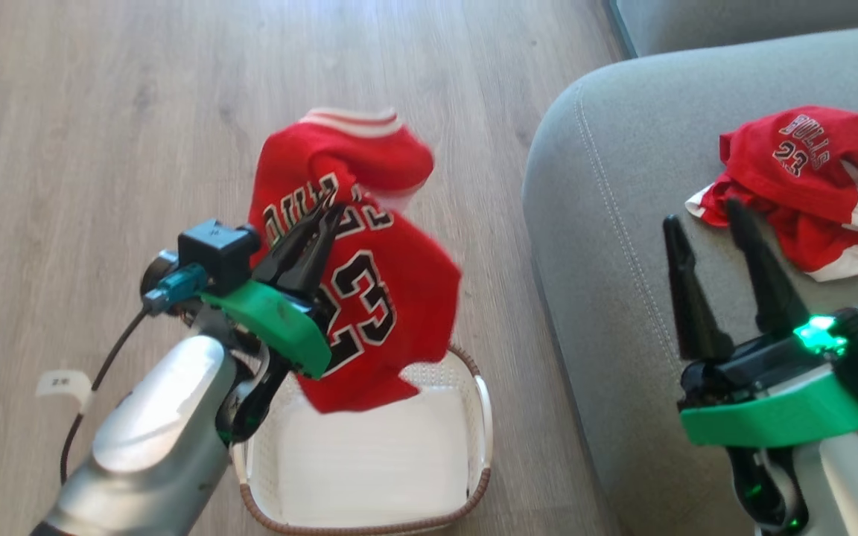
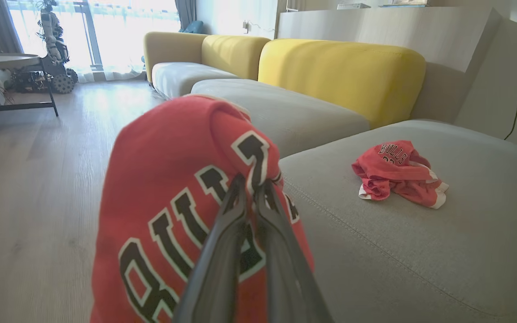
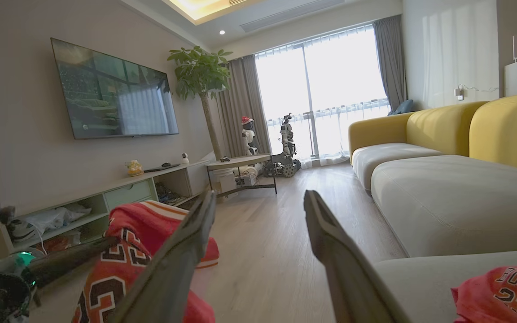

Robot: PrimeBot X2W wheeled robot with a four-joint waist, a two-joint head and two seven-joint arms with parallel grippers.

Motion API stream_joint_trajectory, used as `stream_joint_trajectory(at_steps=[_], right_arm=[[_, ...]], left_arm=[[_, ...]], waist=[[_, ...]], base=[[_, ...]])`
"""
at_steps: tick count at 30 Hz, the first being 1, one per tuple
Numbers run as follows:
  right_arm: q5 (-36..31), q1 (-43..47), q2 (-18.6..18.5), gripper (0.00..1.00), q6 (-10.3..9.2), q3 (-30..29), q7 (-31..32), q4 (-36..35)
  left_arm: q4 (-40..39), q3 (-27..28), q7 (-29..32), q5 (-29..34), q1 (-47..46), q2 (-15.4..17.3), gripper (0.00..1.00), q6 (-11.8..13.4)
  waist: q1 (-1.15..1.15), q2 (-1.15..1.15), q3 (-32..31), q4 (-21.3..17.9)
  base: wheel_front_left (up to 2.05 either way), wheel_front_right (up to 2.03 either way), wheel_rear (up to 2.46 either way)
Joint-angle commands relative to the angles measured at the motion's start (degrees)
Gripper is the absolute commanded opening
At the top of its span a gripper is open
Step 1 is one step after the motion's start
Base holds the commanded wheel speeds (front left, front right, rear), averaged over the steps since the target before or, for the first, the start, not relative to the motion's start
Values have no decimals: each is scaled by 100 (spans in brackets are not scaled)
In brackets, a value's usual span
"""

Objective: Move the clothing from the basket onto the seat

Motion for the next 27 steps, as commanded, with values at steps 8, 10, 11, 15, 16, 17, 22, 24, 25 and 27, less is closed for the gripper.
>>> stream_joint_trajectory(at_steps=[8, 10, 11, 15, 16, 17, 22, 24, 25, 27], right_arm=[[181, -1, -207, 100, 41, 431, 19, -15], [220, 6, -237, 100, 41, 517, 25, 22], [233, 2, -244, 100, 41, 547, 28, 35], [286, -56, -303, 100, 41, 738, 67, 81], [286, -56, -303, 100, 41, 738, 67, 81], [302, -84, -332, 100, 41, 811, 88, 91], [376, -366, -506, 100, 41, 1186, 206, 200], [431, -532, -586, 100, 41, 1336, 282, 280], [476, -615, -622, 100, 41, 1415, 323, 325], [542, -794, -712, 100, 41, 1585, 393, 415]], left_arm=[[-1510, 340, 547, 99, -556, 479, 0, 317], [-1732, 364, 665, 99, -611, 535, 0, 380], [-1784, 365, 694, 99, -614, 546, 0, 399], [-1915, 351, 768, 89, -606, 570, 0, 444], [-1915, 351, 768, 89, -606, 570, 0, 444], [-1933, 342, 783, 89, -605, 576, 0, 445], [-1971, 271, 819, 102, -596, 594, 0, 423], [-1981, 231, 824, 111, -599, 576, 0, 414], [-1985, 209, 825, 114, -600, 562, 0, 409], [-1980, 160, 829, 110, -608, 528, 0, 379]], waist=[[1, 0, -145, 37], [1, 0, -163, 22], [1, 0, -167, 16], [1, 0, -166, -11], [1, 0, -166, -11], [1, 0, -158, -16], [1, 0, -114, -17], [1, 0, -105, 5], [1, 0, -103, 22], [1, 0, -95, 68]], base=[[0, 0, 0], [0, 0, 0], [0, 0, 0], [0, 0, 0], [0, 0, 0], [0, 0, 0], [0, 0, 0], [0, 0, 0], [0, 0, 0], [0, 0, 0]])
